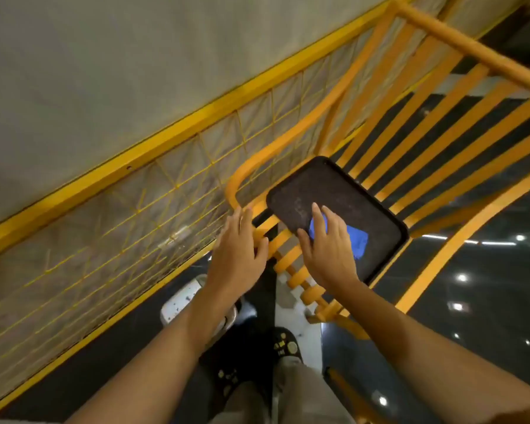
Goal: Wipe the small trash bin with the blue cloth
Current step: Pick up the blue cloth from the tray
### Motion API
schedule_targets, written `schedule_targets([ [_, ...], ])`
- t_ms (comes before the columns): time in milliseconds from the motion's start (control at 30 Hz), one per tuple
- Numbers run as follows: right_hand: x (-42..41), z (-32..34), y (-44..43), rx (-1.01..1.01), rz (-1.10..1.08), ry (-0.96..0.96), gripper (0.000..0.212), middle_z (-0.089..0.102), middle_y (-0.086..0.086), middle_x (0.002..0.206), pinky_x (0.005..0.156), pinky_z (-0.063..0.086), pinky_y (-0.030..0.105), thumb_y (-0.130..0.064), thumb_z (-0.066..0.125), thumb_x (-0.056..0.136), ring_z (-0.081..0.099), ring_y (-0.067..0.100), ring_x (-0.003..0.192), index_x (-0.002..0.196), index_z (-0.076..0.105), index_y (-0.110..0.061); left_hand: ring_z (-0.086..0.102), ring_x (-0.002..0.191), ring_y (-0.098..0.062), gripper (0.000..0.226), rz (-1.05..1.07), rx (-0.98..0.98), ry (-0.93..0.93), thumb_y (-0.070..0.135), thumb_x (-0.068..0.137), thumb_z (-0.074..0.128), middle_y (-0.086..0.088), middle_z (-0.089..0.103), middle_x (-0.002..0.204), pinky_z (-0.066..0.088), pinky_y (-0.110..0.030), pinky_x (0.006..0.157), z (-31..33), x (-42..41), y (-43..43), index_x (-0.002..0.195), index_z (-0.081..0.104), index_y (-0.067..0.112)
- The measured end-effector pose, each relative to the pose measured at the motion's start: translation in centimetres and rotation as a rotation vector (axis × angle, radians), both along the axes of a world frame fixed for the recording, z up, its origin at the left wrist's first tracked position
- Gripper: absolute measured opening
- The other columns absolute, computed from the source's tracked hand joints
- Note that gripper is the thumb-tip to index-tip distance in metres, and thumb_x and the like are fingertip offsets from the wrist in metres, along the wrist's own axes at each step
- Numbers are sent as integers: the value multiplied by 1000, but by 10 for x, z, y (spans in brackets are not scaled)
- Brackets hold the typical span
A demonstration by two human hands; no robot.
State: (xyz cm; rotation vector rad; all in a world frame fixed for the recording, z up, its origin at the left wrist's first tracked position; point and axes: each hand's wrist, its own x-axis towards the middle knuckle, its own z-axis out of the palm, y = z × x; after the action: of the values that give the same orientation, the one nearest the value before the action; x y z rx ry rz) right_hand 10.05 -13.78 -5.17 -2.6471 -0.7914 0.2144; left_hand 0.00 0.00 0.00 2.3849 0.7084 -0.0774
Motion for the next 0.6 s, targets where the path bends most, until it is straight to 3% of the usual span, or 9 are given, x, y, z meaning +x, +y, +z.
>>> schedule_targets([
  [300,52,-105,-66,84,-527,461,55,39,23,141,107,28,42,-25,53,92,34,37,132,138,34,-2,21,141,-17,64,56,-282,-6,28,93,47,-4,21,155,24,-25,107,-73,45,-38,146,12,17],
  [467,83,-153,-81,197,-762,620,57,41,19,142,107,33,41,-26,56,90,37,33,132,138,34,-2,27,136,-7,61,81,-379,-40,27,93,48,2,27,153,27,-17,97,-116,58,-47,145,17,22],
  [600,106,-189,-86,274,-927,698,63,39,17,142,107,36,43,-31,60,87,41,33,129,139,34,-6,20,123,9,58,71,-425,-51,23,94,47,6,28,150,25,-14,98,-146,66,-52,144,18,25],
])
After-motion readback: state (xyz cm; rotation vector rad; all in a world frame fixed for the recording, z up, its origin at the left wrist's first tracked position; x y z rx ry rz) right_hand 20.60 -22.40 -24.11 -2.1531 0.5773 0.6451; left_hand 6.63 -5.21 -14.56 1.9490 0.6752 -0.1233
